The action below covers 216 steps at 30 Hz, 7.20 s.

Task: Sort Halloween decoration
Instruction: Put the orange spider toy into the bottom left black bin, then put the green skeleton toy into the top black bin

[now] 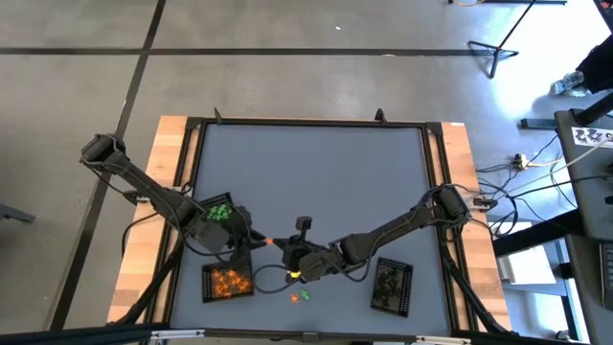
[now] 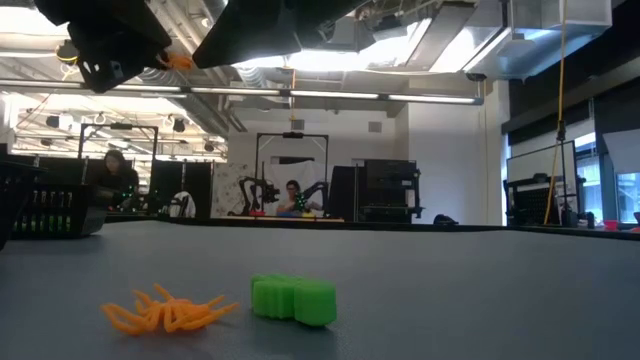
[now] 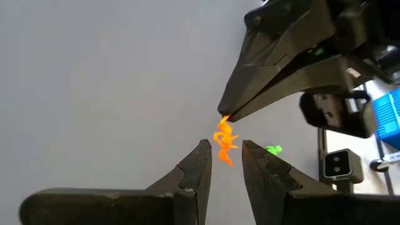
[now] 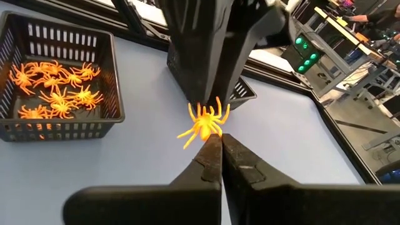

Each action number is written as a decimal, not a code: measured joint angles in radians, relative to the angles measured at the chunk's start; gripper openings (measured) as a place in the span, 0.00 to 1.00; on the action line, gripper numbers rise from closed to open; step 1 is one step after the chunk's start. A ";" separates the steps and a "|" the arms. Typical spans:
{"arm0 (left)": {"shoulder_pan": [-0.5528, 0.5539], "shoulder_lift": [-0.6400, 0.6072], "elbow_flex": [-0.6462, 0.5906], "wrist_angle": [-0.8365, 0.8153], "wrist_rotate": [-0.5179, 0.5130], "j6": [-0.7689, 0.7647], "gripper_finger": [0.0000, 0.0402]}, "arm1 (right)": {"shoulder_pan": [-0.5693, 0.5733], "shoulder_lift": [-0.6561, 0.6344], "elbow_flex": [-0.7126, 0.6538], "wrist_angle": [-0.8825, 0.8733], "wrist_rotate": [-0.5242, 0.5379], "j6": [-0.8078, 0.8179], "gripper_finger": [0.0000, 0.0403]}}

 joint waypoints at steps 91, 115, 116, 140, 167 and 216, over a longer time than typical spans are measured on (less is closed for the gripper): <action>-0.203 0.097 0.045 -0.241 0.154 0.016 0.21 | 0.028 -0.002 0.000 -0.002 -0.134 0.012 0.50; -0.307 0.097 0.045 0.365 -0.349 0.684 0.20 | 0.178 0.105 0.000 -0.294 -0.429 0.491 0.50; -0.307 0.097 0.044 0.375 -0.349 0.690 0.20 | 0.177 0.105 0.000 -0.305 -0.428 0.497 0.50; -0.305 -0.023 -0.293 0.975 -0.294 0.818 0.20 | 0.176 0.105 0.000 -0.393 -0.388 0.559 0.26; -0.305 -0.022 -0.294 0.971 -0.314 0.809 0.20 | 0.091 0.002 -0.001 -0.524 -0.131 0.477 0.00; -0.265 -0.021 -0.294 0.687 -0.364 0.600 0.20 | 0.046 -0.001 0.001 -0.365 -0.778 0.217 0.14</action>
